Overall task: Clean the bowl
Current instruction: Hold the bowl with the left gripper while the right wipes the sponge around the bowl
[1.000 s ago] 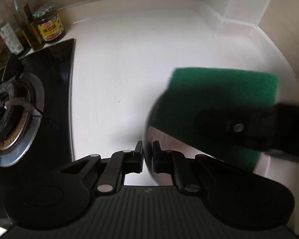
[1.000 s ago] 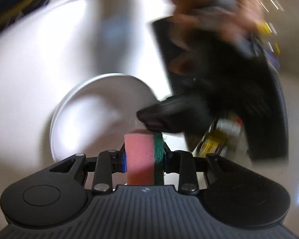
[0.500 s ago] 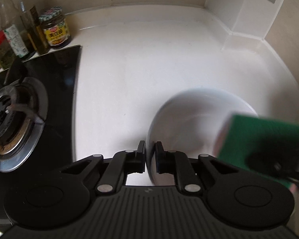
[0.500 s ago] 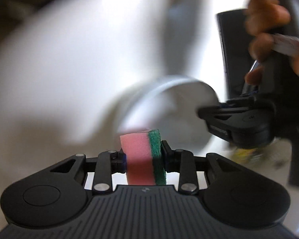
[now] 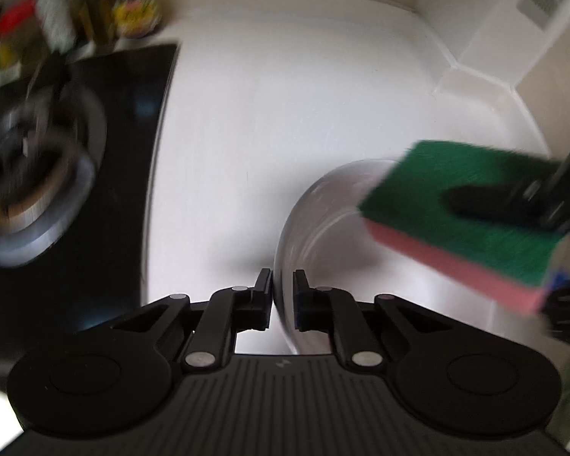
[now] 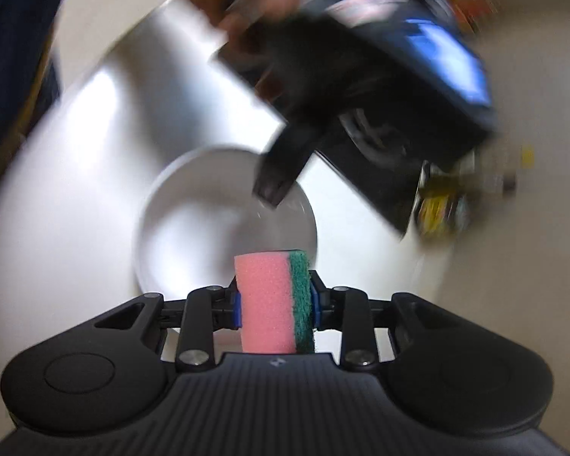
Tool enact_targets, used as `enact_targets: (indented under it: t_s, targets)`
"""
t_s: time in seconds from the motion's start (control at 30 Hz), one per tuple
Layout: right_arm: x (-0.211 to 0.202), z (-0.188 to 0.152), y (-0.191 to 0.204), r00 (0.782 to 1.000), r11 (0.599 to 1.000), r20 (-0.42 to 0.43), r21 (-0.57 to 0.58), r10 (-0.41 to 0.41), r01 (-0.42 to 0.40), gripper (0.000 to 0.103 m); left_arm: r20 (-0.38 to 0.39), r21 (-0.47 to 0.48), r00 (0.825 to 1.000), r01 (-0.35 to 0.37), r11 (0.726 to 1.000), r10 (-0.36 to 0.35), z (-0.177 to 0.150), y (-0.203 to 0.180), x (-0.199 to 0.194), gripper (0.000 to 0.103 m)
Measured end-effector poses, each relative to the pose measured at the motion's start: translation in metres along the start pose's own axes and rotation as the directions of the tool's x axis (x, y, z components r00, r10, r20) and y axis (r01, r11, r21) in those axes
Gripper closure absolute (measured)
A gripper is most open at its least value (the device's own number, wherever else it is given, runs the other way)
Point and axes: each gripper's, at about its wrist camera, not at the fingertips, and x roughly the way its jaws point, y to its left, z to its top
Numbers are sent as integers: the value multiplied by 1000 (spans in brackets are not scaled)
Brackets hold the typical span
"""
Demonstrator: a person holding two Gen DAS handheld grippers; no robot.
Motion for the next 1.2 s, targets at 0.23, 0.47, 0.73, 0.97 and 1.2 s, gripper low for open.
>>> enact_targets:
  t_s: [0.23,0.47,0.73,0.97,1.2]
  targets:
    - [20,30,51,991,889,84,-438,-107,134,77,6,56,1000,13,998,-13,-8,-4,0,88]
    - [49,30,73,996,855,-19,-514,-85,63,76,24,135,999,-31,990,28,-3,-11,3,87]
    - [56,46,52,985,947,-136,-288,108,-144,75,107,142,985,-149,979,134,7,-10,4,86]
    - [34,43,-39,919,854,147,338,367,-395,76,130,164,981,-164,973,144,14,-13,6,85]
    - [37,47,-10,990,962,-79,236,-120,135,76,96,86,992,-85,993,77,16,7,3,92]
